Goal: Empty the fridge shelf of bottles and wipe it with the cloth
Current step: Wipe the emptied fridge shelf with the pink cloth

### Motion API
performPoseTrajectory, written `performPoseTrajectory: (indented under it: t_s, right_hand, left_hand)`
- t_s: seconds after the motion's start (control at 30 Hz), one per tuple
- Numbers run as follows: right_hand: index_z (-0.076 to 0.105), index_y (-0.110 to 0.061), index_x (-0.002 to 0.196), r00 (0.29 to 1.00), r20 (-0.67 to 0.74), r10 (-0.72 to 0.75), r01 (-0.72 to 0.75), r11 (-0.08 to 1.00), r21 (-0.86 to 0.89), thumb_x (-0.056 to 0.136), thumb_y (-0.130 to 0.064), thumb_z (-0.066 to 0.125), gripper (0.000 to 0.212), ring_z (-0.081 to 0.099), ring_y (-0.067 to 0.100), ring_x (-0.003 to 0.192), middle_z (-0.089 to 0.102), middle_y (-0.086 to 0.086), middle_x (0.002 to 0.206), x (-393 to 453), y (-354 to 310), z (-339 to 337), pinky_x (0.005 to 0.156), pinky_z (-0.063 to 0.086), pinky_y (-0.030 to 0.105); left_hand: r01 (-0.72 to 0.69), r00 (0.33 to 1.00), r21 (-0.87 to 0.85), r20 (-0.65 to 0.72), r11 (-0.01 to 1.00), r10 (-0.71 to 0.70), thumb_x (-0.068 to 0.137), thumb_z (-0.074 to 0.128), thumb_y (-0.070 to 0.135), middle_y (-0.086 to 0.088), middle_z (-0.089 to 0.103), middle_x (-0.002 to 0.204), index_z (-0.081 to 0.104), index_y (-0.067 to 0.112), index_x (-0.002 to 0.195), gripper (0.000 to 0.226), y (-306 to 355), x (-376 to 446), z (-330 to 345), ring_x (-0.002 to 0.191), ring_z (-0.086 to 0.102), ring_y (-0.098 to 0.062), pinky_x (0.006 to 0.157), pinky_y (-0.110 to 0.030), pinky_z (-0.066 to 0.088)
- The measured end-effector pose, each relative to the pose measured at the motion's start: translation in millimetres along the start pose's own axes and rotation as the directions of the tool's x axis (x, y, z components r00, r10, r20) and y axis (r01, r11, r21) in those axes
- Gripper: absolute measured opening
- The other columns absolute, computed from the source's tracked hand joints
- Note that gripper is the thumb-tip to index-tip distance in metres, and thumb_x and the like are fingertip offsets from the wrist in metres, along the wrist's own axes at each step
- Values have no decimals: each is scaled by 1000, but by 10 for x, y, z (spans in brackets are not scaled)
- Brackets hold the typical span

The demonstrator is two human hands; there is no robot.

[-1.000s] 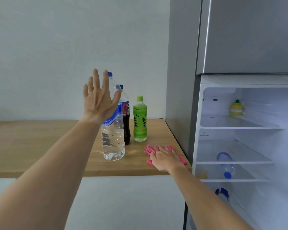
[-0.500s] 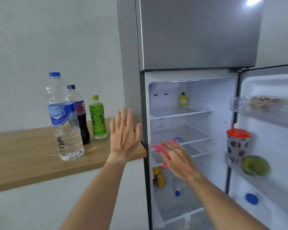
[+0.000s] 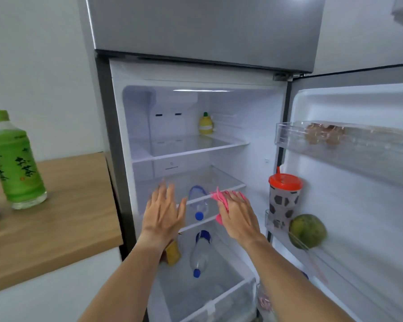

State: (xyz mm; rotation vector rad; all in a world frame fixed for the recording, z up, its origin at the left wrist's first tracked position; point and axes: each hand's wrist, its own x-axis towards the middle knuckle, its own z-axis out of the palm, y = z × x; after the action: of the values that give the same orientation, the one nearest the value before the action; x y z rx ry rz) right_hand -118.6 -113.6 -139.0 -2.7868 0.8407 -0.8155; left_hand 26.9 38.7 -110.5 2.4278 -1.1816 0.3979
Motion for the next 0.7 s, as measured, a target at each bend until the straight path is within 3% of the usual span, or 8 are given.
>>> performPoseTrajectory:
  t_s: [0.1,0.23,0.33,0.43,0.57,0.63,0.7]
  right_hand:
    - [58,-22,137,998,1,58,-57,994,94,103,-29,48,37,58,18,119,71,-2,117,458,190,356,119,32,40]
    - [53,-19,146,980,-5,199,-193,958,214,108,-28,32,44,52,23,131,67,6,131,1144,362,809,121,25,40]
    - [59,-20,140,957,50,286,-286,899,332,107,-33,34,43,59,29,122,72,11,118,1521,457,1099,113,38,43]
    - [62,-26,136,953,87,292,-304,919,249,106,-37,33,43,62,29,120,75,7,115,1792,563,1350,111,40,41]
    - [59,-20,139,916,118,383,-399,902,166,106,-39,23,52,57,33,129,69,13,130,2267,920,1496,113,38,41]
    - [45,-18,151,894,207,397,-429,892,142,107,-39,25,53,50,37,136,55,19,147,2488,1171,1470,115,35,42]
    - [37,-23,156,884,301,357,-405,908,112,107,-43,30,54,46,35,140,46,12,156,2656,1365,1445,116,34,40]
  left_hand:
    - [91,991,34,97,995,-94,101,35,48,-18,21,162,24,11,154,66,-109,520,379,146,29,-35,120,-47,26]
    - [178,964,105,181,978,-195,101,33,49,-19,10,165,22,11,154,67,-303,1027,835,149,19,-39,121,-52,18]
    - [301,914,140,239,943,-327,102,28,47,-18,5,165,21,11,155,65,-461,1244,1061,150,13,-40,121,-52,14]
    - [382,856,166,308,909,-415,100,26,48,-17,11,164,24,14,154,64,-626,1414,1235,149,13,-40,120,-52,13]
    - [424,840,181,286,887,-460,94,33,49,-15,40,148,42,17,142,59,-762,1727,1351,139,31,-37,114,-53,23]
    - [451,829,187,274,872,-488,94,34,46,-15,38,150,41,17,144,58,-774,1862,1410,140,29,-40,115,-56,22]
    - [462,824,203,263,863,-502,95,30,45,-14,31,155,36,21,148,59,-766,1970,1503,144,22,-43,115,-60,16]
